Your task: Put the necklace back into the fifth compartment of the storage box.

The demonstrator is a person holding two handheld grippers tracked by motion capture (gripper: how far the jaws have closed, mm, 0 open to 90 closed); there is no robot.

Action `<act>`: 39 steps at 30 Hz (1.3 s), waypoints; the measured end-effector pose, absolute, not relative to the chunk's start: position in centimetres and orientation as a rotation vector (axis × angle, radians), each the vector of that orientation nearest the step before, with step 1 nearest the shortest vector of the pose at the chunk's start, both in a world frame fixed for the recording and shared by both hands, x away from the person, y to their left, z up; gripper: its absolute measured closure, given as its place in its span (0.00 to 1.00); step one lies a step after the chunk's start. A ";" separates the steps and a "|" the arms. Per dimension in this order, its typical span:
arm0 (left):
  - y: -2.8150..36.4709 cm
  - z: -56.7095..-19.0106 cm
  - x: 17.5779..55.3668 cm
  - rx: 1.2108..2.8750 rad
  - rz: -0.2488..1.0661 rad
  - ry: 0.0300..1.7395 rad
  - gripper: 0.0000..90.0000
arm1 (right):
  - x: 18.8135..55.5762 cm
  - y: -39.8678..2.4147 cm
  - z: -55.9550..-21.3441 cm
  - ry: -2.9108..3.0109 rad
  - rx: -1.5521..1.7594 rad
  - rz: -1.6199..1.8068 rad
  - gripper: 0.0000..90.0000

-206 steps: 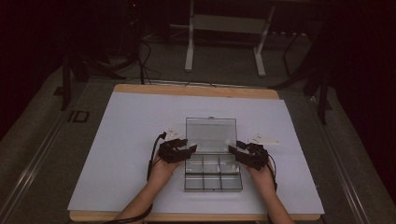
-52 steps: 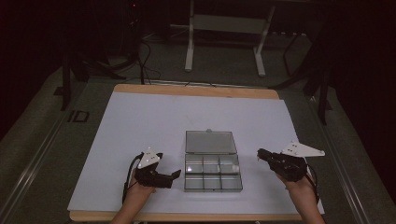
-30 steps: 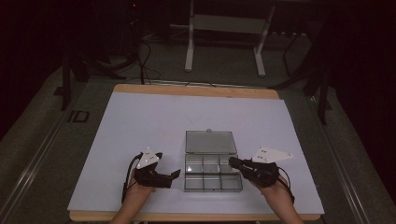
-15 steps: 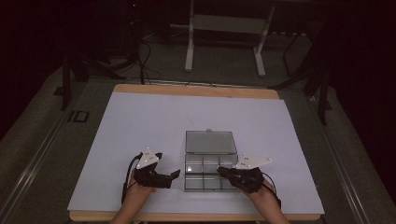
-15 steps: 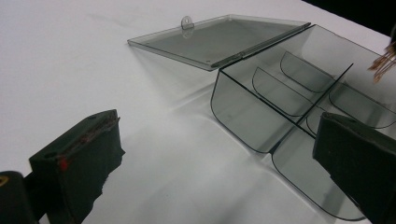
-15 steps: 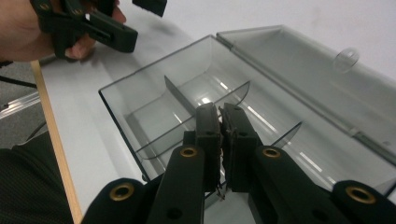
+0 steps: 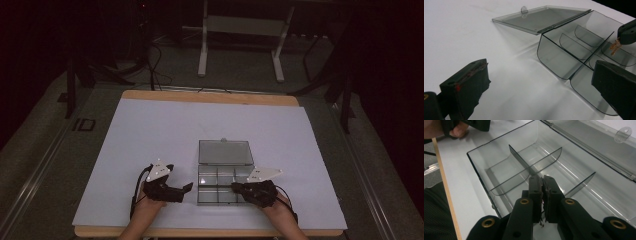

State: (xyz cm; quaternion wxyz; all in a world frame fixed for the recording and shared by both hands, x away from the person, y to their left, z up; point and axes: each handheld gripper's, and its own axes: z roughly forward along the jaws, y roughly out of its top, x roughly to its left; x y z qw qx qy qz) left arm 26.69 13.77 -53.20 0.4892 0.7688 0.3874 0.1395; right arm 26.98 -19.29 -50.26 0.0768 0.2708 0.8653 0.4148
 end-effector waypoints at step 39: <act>13.5 -51.8 27.1 1.860 0.300 0.917 0.02 | 28.0 -23.1 -48.6 2.393 0.905 1.256 0.57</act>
